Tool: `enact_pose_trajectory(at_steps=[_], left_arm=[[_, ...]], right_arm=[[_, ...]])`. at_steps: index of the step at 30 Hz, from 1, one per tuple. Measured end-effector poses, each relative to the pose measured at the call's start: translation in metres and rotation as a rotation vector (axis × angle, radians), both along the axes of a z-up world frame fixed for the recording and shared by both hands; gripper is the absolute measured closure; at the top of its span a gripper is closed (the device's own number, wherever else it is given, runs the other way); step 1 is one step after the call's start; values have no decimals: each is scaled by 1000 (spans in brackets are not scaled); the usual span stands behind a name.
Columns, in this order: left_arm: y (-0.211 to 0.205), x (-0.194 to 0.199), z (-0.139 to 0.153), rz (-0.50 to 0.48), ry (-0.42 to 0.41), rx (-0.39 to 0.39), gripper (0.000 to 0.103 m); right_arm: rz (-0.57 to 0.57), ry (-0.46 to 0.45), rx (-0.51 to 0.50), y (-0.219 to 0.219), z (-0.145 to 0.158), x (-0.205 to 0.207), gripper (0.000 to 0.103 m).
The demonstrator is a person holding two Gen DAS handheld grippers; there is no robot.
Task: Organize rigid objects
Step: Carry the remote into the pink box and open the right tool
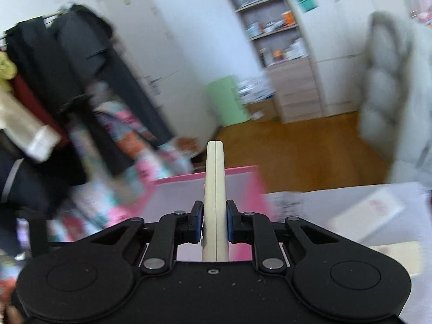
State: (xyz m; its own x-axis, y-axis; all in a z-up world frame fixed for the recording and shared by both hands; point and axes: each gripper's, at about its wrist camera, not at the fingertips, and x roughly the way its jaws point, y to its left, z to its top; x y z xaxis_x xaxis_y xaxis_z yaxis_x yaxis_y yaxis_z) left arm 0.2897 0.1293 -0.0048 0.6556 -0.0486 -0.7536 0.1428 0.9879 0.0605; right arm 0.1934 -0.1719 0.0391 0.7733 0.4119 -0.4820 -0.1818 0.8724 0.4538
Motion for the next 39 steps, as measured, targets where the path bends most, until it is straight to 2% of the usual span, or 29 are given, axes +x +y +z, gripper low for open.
enact_pose_trajectory(at_steps=[4,8,12,21,26,30,32,33,34,35,36,37,39], left_arm=[[2,-2,-2,11,-9,-18,100],[2,-4,-4,4,-25,-19,101],[-2,-5,-4,-7,-30,8,101],[-9,-8,-5,-13,-38,34,100],[-10,-7,-5,-13,-41,39,100],[-14,-9,-5,-19,-47,67,99],[-14,-9,-6,-18,-48,72,99],[-14,-9,-6,-17,-48,72,99],[-13,-9,-6,-17,-48,71,99],[-13,-9,-6,-18,-48,73,99],[-14,-9,-6,-19,-49,77,99],[-14,-9,-6,-20,-49,84,98],[-17,-10,-6,-20,-52,93,98]], right_arm=[[135,66,-14,48,-7,29,82],[176,181,-25,81,-34,66,82],[163,300,28,96,-64,89,82],[71,448,196,108,-102,113,82],[8,525,309,104,-123,114,82],[5,603,349,113,-137,109,81],[-8,642,399,115,-143,110,78],[-19,642,406,113,-143,110,77],[-27,623,384,112,-140,109,72],[-37,598,352,112,-135,107,60],[-44,563,299,111,-127,104,55],[-40,516,232,112,-115,99,51],[-16,409,128,111,-90,87,51]])
